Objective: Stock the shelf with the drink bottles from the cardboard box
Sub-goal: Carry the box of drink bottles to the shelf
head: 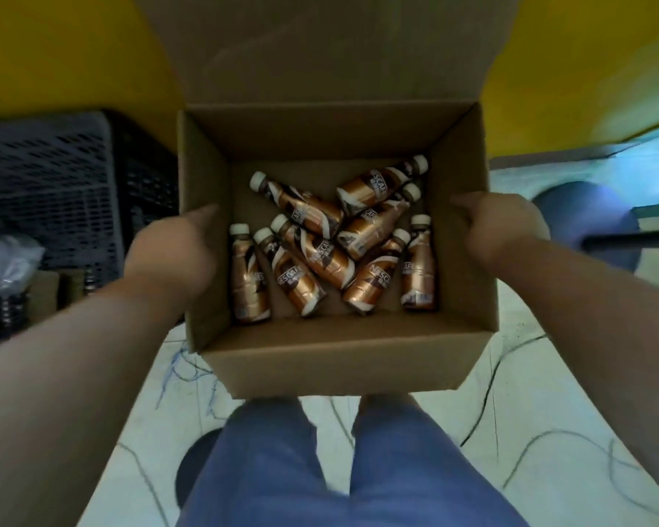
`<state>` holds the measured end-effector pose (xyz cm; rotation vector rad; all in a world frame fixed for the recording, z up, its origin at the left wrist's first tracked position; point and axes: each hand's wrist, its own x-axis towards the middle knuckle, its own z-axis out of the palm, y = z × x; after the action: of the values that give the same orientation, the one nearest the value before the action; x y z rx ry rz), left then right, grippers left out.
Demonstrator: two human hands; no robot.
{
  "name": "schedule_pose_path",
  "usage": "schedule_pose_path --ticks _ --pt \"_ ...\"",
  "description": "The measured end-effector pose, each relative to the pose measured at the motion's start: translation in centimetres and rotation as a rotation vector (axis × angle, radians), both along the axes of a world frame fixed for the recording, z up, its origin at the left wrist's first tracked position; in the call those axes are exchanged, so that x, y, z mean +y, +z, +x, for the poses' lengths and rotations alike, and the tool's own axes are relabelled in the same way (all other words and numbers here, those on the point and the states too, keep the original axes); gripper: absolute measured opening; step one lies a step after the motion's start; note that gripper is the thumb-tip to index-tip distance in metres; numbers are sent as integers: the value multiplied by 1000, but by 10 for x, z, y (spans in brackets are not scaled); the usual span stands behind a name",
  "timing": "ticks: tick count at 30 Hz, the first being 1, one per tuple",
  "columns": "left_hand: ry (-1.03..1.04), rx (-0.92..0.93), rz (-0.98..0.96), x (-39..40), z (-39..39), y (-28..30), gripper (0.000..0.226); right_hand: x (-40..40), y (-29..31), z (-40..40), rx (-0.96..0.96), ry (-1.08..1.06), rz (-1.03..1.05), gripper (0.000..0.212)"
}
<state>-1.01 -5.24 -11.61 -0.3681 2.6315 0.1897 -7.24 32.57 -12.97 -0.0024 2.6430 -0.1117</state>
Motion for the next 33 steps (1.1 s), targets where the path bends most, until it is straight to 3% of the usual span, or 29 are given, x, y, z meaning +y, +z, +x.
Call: schedule_pose_path --ticks 6,15,27,33 --pt "-128 39 -71 46 13 110 70 47 119 100 41 -211 59 44" --pt "-664 41 1 143 21 185 73 75 187 310 68 -800 126 43" --pt "-1444 97 135 399 195 194 65 91 208 642 -10 -1574 119 42" --pt "-1801 103 175 519 298 217 50 108 242 752 -14 -1856 151 45"
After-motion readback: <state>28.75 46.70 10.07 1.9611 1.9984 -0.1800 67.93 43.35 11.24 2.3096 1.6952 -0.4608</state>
